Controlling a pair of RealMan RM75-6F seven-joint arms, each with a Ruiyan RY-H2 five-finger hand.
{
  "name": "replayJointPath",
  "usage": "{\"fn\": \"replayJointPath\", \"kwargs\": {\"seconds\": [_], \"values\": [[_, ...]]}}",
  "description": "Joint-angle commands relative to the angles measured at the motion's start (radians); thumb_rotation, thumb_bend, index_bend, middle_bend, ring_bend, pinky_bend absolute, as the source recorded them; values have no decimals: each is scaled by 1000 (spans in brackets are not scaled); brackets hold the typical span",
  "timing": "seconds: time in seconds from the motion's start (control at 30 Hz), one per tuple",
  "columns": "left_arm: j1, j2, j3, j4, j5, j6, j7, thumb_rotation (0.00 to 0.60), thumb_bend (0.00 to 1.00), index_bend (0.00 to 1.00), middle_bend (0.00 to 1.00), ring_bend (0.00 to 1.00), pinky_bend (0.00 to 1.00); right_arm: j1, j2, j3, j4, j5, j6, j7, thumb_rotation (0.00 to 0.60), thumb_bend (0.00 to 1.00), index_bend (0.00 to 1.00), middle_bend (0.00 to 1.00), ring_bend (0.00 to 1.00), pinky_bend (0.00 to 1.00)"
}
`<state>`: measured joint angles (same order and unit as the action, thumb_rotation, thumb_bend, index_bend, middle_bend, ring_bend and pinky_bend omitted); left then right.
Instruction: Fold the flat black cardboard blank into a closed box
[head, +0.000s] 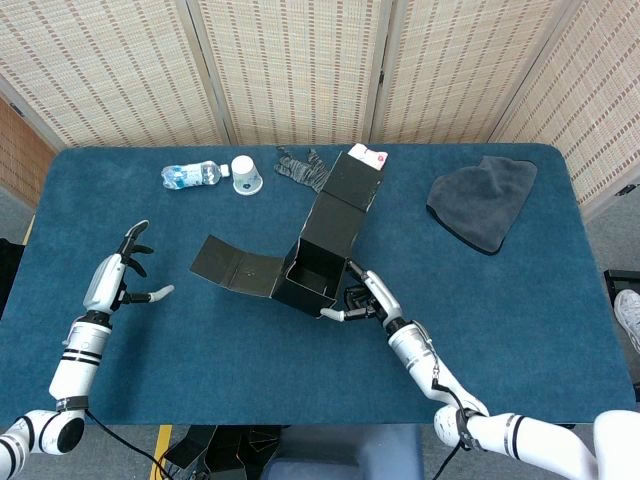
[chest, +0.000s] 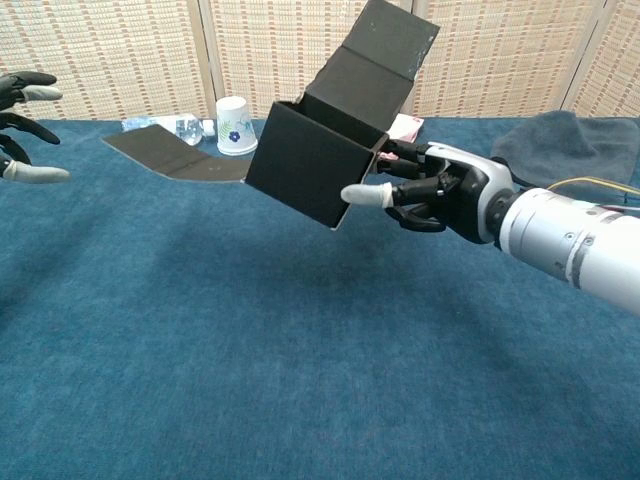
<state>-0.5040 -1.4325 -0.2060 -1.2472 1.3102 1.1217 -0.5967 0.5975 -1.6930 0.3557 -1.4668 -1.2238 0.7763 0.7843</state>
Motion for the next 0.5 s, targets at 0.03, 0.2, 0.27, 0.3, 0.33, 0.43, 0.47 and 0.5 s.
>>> {"fn": "replayJointPath", "kwargs": {"seconds": [0.03,0.2,0.27,0.3,0.33,0.43,0.47,0.5], "values": [[-12,-40,-6,27,5,-8,-32,600,71,0,0,281,499,-26,45,-1,-10,-104,-11,196,600,366,349,407,794,1000],[-38,-96,-3,37,52,3,-55,600,70,0,0,282,499,-7,25,-20,31,-172,8,315,600,372,350,407,796,1000],[-52,-119,-2,41,68,5,-56,600,70,0,0,282,499,3,14,-30,51,-188,13,352,600,380,351,407,797,1000],[-57,-128,-2,42,75,6,-60,600,70,0,0,282,499,8,9,-34,58,-193,15,363,600,383,350,407,797,1000],[-63,-143,-6,46,81,13,-69,600,71,0,0,282,499,13,2,-39,67,-200,21,376,600,383,351,407,797,1000],[-75,-180,-20,54,91,36,-103,600,71,0,0,285,499,25,-12,-51,85,-213,34,398,600,384,354,407,799,1000],[-78,-187,-23,53,93,38,-116,600,71,0,0,287,499,28,-16,-54,90,-215,37,402,600,384,354,407,799,1000],[-81,-191,-24,49,96,39,-131,600,71,0,0,288,499,32,-19,-56,95,-215,40,405,600,384,354,407,799,1000]]}}
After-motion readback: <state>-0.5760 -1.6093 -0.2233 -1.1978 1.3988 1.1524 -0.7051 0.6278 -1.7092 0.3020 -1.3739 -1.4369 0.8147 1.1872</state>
